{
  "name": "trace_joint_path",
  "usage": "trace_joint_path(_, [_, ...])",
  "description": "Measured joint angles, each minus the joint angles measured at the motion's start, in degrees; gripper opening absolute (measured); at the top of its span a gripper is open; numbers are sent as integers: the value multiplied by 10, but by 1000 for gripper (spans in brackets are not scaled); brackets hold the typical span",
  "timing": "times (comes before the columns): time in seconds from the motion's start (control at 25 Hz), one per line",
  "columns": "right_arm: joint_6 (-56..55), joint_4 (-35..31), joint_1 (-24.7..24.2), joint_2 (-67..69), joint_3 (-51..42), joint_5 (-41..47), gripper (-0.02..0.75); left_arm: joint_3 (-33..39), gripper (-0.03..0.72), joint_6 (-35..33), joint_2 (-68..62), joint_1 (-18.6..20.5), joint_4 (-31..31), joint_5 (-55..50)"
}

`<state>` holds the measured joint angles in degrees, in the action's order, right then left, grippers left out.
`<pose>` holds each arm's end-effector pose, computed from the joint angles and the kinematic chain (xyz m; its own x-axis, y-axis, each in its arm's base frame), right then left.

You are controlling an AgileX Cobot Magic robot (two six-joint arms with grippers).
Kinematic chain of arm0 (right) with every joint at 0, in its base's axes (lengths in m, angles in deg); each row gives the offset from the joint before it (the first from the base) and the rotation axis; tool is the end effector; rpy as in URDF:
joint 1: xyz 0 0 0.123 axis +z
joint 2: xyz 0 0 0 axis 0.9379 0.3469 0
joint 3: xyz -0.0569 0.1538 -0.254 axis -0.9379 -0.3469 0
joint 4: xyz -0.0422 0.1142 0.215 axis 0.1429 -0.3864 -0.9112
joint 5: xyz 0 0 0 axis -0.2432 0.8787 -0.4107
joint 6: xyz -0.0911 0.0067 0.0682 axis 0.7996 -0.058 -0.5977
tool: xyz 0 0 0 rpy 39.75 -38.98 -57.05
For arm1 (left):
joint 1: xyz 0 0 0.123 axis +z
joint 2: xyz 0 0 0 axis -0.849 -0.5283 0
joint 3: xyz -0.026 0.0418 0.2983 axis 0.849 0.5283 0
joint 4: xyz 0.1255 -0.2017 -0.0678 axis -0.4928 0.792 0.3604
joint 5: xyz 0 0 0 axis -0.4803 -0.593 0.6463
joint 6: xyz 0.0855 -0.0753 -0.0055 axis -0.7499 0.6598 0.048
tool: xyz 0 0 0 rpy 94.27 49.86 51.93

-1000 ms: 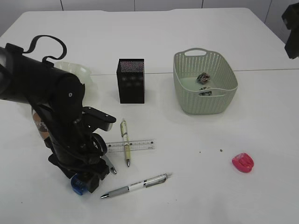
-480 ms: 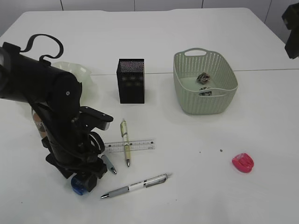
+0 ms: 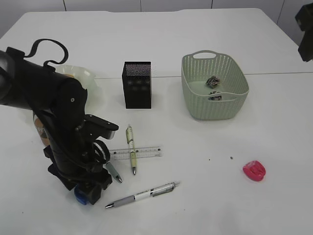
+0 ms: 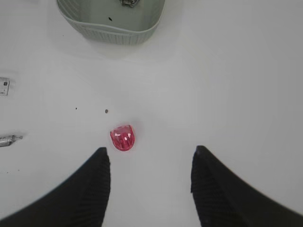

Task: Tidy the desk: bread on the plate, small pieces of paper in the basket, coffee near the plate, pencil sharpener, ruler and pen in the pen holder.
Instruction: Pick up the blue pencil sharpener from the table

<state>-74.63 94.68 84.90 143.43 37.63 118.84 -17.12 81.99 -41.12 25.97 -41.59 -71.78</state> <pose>0.2664 0.0547 0.3828 -0.8681 -0.1887 -0.4591 -0.1538 0.9817 -0.1126 0.2894 -0.1858 0.1076 -0.8740 0.4842 0.0419 0.4834 0.8750 -0.0267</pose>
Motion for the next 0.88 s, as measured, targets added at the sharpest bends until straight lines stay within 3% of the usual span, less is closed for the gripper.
trace_joint_path(0.48, [0,0,0,0,0,0,406,0,486,0,0,0,4,-1])
trace_joint_path(0.88, [0,0,0,0,0,0,406,0,417,0,0,0,4,-12])
